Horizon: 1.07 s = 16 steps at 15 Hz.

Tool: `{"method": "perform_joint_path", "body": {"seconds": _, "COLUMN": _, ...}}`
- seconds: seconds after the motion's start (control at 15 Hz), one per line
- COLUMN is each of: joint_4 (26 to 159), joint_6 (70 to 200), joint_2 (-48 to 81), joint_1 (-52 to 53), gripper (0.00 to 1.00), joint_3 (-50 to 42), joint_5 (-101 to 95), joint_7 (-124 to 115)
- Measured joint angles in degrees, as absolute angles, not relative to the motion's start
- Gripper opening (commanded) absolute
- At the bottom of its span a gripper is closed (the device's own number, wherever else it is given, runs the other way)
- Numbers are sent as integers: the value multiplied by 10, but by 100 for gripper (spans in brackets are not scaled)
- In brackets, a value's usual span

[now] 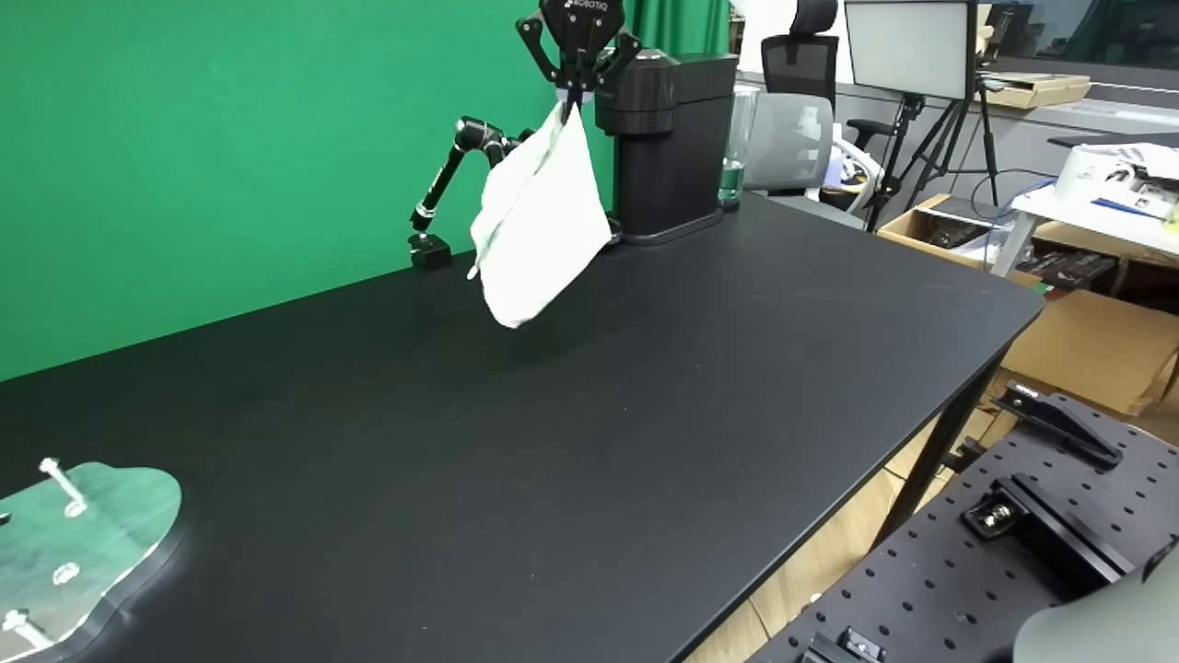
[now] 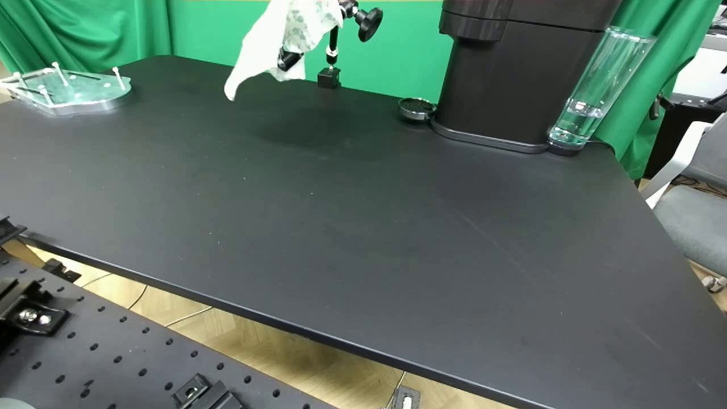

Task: Pick the cloth on the table and put it on the stand

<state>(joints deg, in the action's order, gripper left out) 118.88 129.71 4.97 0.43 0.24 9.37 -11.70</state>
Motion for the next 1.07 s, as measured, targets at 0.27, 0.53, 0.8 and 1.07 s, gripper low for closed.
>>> {"method": "perform_joint_path", "body": {"seconds": 0.27, "joint_4": 1195, "joint_6": 1297, "joint_2": 59, "joint_1": 4, "gripper": 0, "joint_3": 3, "joint_5": 106, "joint_7": -104}}
{"method": "perform_joint_path", "body": {"seconds": 0.53, "joint_4": 1195, "joint_6": 1298, "joint_2": 74, "joint_1": 4, "gripper": 0, "joint_3": 4, "joint_5": 114, "joint_7": -91}}
{"method": "perform_joint_path", "body": {"seconds": 0.8, "joint_4": 1192, "joint_6": 1312, "joint_2": 89, "joint_1": 5, "gripper": 0, "joint_3": 5, "joint_5": 124, "joint_7": -84}}
{"method": "perform_joint_path", "body": {"seconds": 1.07, "joint_4": 1176, "joint_6": 1338, "joint_2": 105, "joint_1": 7, "gripper": 0, "joint_3": 12, "joint_5": 126, "joint_7": -79}}
